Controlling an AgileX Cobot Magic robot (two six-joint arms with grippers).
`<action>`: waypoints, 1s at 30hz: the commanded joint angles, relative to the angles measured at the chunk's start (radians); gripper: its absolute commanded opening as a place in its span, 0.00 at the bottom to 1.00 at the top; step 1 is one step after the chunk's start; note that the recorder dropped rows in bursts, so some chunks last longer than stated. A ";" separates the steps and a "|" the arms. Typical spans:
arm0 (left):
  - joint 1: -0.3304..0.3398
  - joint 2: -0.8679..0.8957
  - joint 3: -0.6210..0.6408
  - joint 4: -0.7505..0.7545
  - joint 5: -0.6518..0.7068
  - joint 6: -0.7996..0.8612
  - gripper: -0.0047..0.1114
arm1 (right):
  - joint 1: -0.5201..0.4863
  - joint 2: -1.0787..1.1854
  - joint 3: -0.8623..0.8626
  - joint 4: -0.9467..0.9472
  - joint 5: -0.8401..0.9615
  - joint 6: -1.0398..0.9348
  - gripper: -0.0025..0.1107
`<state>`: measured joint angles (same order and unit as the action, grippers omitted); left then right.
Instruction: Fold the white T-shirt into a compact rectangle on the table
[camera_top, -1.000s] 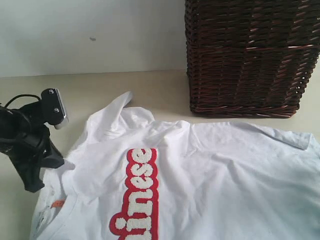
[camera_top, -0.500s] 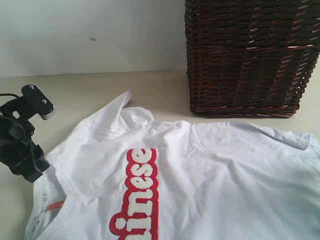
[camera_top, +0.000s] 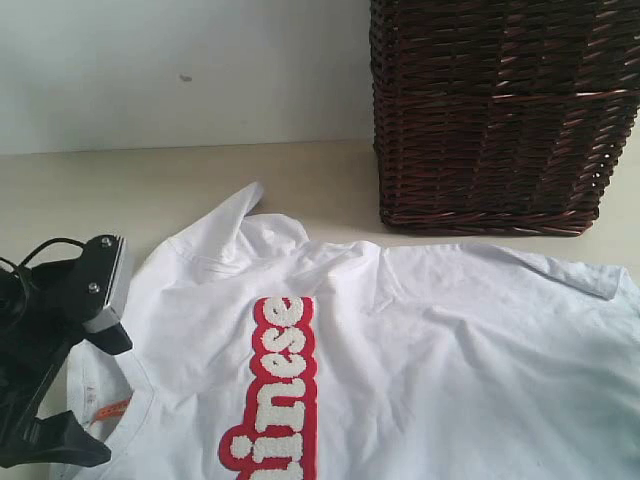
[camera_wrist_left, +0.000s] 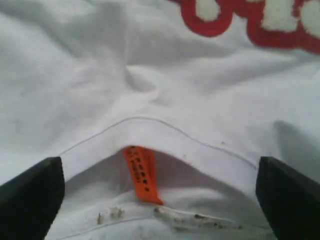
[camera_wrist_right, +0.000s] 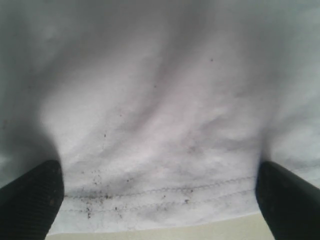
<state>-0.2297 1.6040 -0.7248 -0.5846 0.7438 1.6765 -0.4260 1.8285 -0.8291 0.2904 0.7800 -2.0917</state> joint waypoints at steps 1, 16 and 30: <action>-0.002 0.064 0.006 0.114 -0.121 0.025 0.95 | -0.004 0.011 0.005 -0.008 0.017 0.000 0.93; -0.006 -0.026 -0.022 0.040 -0.073 0.046 0.95 | -0.004 0.011 0.005 -0.008 0.017 0.000 0.93; -0.124 0.154 -0.022 0.085 -0.164 0.001 0.95 | -0.004 0.011 0.005 -0.008 0.017 0.000 0.93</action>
<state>-0.3481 1.7423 -0.7455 -0.5302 0.6355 1.7098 -0.4260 1.8285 -0.8291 0.2904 0.7800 -2.0917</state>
